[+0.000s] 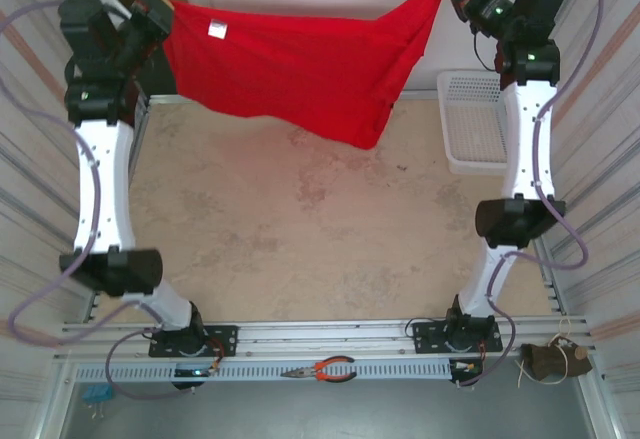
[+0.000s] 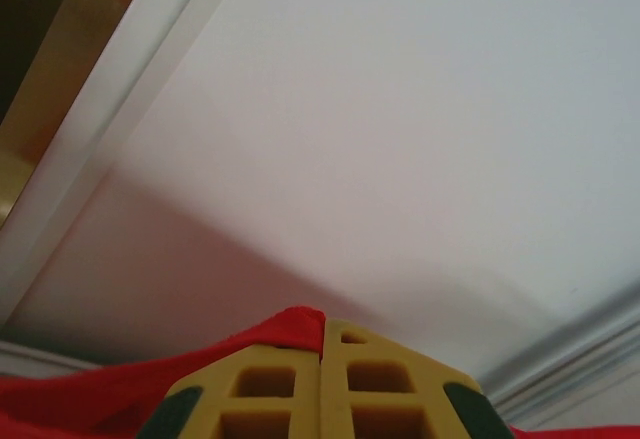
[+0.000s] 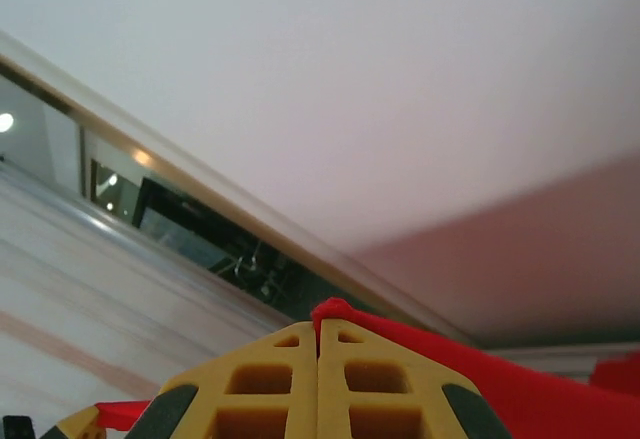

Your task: Fold the inside-out t-shirt

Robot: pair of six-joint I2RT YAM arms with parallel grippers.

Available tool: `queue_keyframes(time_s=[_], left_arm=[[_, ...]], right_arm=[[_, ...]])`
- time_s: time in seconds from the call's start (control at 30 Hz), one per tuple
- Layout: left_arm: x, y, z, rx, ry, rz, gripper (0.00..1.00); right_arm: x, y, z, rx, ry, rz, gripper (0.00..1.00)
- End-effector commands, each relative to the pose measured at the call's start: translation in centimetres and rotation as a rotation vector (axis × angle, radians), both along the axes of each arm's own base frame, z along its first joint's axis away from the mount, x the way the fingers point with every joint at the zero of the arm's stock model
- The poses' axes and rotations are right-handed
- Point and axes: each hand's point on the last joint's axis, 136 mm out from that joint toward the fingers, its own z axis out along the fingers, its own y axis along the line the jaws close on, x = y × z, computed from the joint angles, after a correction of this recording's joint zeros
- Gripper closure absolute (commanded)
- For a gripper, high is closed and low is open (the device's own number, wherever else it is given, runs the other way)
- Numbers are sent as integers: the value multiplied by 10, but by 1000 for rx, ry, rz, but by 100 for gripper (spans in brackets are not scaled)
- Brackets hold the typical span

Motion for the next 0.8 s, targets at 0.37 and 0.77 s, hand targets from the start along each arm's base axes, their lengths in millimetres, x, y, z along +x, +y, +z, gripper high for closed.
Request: queue_keyframes(time_s=[0.37,0.77], left_arm=[[-170,-77,-290,35,441,-164,100],[-228,-150,-341,226,494,-340,24]], right_arm=[[-144,-3,-368,-270,673,-75,100],[-156,-55,-432,-371,937,-262,98]])
